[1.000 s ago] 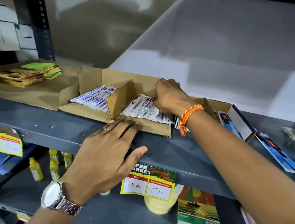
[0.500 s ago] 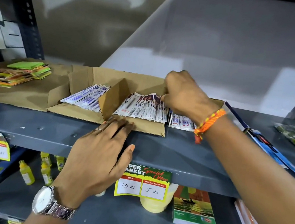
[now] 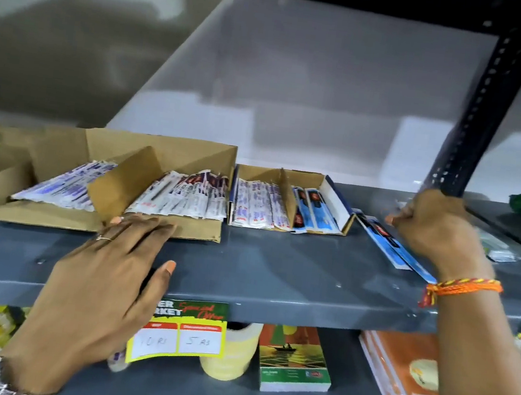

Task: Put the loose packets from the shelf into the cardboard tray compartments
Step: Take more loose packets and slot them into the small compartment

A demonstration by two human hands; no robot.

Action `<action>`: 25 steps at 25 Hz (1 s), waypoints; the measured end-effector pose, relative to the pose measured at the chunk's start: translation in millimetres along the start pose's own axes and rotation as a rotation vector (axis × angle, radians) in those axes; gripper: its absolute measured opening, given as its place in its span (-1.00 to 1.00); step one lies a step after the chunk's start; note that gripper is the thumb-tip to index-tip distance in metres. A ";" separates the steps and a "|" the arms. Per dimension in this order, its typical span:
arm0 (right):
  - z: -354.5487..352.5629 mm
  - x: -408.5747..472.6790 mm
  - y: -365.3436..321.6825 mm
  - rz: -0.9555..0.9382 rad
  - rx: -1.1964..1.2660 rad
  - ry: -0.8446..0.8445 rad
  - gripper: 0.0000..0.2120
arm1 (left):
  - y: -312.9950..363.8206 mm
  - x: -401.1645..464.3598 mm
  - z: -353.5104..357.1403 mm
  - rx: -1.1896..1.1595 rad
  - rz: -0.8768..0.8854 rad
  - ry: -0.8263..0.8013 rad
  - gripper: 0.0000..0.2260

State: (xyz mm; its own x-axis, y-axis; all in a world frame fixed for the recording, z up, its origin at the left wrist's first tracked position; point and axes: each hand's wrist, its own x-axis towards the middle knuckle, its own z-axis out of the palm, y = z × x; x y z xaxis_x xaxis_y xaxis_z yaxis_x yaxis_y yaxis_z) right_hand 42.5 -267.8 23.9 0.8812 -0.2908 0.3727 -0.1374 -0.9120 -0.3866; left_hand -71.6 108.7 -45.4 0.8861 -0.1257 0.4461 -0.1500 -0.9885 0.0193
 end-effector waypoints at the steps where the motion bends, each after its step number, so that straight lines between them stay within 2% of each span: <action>1: 3.6 -1.6 5.4 0.021 -0.023 -0.011 -0.72 | 3.5 2.5 0.5 -0.003 0.009 -0.005 -0.46; 5: 18.1 -4.3 11.3 0.050 -0.070 -0.086 -0.73 | 2.2 6.7 1.0 -0.073 0.038 -0.037 -0.40; 8: 22.5 -3.3 14.3 0.060 -0.098 -0.046 -0.85 | 0.8 7.9 2.3 -0.103 0.052 -0.033 -0.39; 12: 26.1 -0.1 18.7 0.037 -0.048 -0.043 -0.84 | 1.4 8.9 4.2 -0.101 0.043 -0.030 -0.42; 16: 24.7 1.8 26.1 0.078 0.146 -0.079 -0.87 | -0.6 9.2 4.2 -0.094 0.036 -0.032 -0.42; 19: 23.4 -2.4 28.8 0.100 0.317 -0.016 -0.89 | -0.2 8.3 5.1 -0.110 0.038 -0.026 -0.42; 23: 16.4 -11.1 16.4 0.084 0.881 -0.014 -0.92 | 0.7 8.4 4.5 -0.128 0.033 -0.014 -0.41; 25: 10.4 -17.9 7.1 0.040 1.070 -0.056 -0.96 | 1.8 8.7 3.9 -0.127 0.032 -0.009 -0.40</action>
State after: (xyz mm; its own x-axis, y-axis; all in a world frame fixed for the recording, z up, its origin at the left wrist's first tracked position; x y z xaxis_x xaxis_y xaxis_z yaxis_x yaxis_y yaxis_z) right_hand 30.5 -266.0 5.7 0.9080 -0.2766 0.3147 0.2773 -0.1664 -0.9463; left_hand -62.4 105.4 -45.0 0.8837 -0.1579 0.4406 -0.2315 -0.9656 0.1184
